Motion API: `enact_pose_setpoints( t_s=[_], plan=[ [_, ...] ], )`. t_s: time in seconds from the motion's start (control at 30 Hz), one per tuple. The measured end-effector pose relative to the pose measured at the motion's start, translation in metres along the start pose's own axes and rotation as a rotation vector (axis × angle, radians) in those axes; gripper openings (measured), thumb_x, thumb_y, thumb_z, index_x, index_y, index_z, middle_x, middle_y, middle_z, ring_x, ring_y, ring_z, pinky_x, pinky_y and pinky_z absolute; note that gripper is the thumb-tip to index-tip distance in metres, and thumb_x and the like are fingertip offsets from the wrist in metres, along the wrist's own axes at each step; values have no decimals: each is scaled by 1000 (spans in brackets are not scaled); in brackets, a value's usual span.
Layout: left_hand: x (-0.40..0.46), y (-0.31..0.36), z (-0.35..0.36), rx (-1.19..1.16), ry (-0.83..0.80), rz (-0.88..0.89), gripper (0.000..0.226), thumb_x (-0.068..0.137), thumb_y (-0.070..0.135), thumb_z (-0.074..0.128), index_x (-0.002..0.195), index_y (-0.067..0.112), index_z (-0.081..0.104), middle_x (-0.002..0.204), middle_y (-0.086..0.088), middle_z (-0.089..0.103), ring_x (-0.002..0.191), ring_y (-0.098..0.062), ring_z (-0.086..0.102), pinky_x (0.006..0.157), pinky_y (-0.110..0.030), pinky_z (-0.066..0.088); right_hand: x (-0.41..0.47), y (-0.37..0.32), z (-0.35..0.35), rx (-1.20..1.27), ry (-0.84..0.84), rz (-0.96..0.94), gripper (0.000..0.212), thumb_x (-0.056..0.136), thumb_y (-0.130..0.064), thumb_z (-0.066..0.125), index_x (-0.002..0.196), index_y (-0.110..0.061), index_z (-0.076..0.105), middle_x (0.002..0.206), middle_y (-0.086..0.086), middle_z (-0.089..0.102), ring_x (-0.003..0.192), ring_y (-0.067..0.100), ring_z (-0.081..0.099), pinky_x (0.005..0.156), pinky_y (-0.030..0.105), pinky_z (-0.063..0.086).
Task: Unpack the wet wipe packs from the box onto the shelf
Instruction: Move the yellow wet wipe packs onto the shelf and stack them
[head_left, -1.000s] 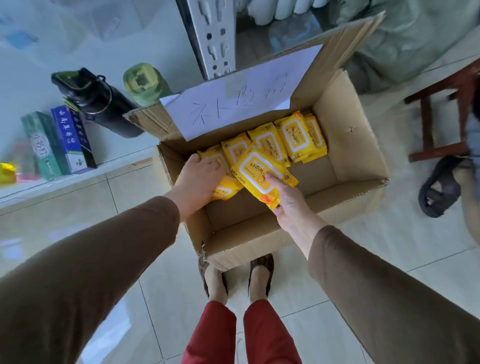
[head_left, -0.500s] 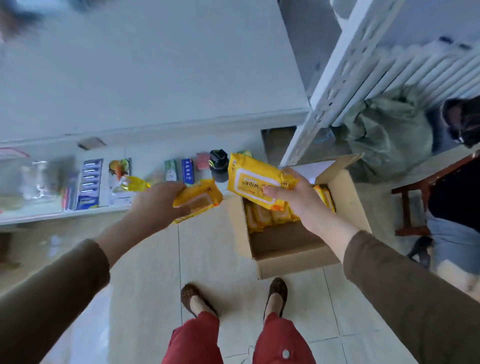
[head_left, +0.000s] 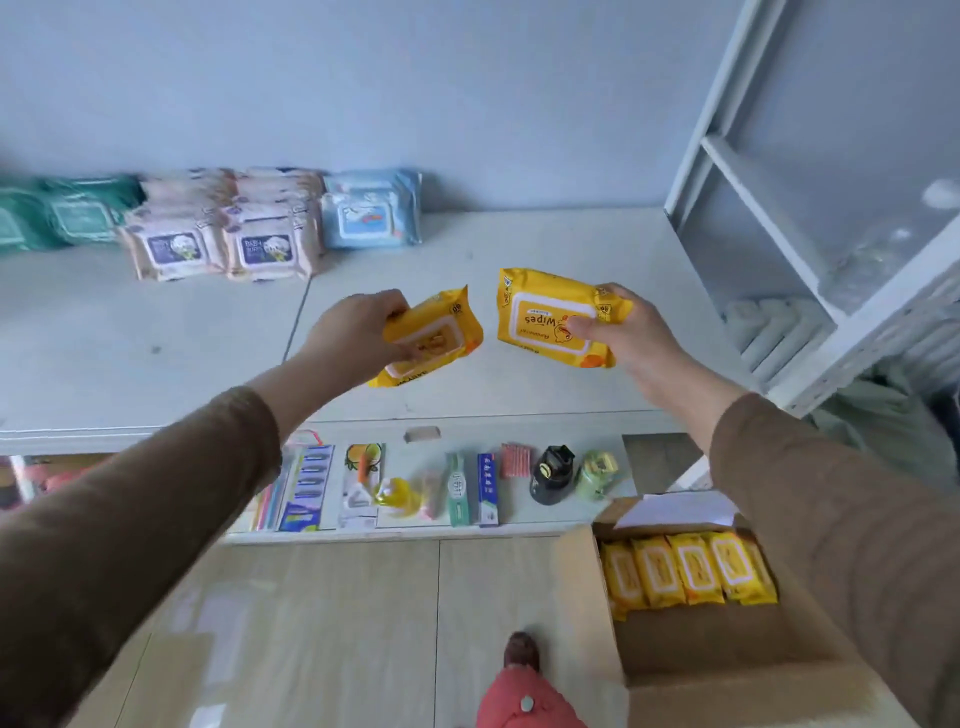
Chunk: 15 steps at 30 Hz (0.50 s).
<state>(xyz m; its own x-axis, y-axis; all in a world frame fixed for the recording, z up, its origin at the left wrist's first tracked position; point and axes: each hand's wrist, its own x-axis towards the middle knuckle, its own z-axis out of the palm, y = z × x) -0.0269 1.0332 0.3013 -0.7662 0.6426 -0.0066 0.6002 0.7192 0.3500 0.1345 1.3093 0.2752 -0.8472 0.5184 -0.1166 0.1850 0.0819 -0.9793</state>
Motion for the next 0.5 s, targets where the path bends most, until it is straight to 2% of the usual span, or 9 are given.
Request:
enact_pose_setpoints(
  t_s=[0.13,0.2,0.27,0.37,0.5],
  plan=[
    [63,-23,-9,23,34,34,36,73,32,80,103,23,61,93,-2,62,86,-26,56,71,-38,50,57,-11,12,-31,41,-14,38,75,-17,85,107,-27,67,100,-4,75,88,15,72,60,25,54],
    [99,-29,-9,23,39,57,35,74,32,79,104,25,62,95,-1,63,86,-25,57,65,-34,47,92,-12,13,-30,57,-10,41,75,-15,85,111,-24,68,104,-1,74,91,17,71,69,31,58],
    [137,-31,-6,56,27,105,35,75,32,78,106,24,63,99,-1,63,91,-25,57,67,-32,42,129,-12,10,-30,71,3,45,75,-13,85,116,-21,67,107,2,74,94,19,71,74,33,59],
    [197,-31,0,91,-1,127,38,76,33,77,111,24,63,105,-1,62,99,-26,57,79,-39,49,191,-10,4,-40,72,28,49,75,-12,85,120,-19,66,108,1,73,93,18,70,61,23,56],
    [270,-31,10,56,-26,105,36,75,34,77,108,28,64,94,2,62,93,-27,59,75,-37,51,266,-6,-9,-93,59,52,46,76,-13,84,118,-20,67,107,0,73,93,15,70,57,18,54]
  ],
)
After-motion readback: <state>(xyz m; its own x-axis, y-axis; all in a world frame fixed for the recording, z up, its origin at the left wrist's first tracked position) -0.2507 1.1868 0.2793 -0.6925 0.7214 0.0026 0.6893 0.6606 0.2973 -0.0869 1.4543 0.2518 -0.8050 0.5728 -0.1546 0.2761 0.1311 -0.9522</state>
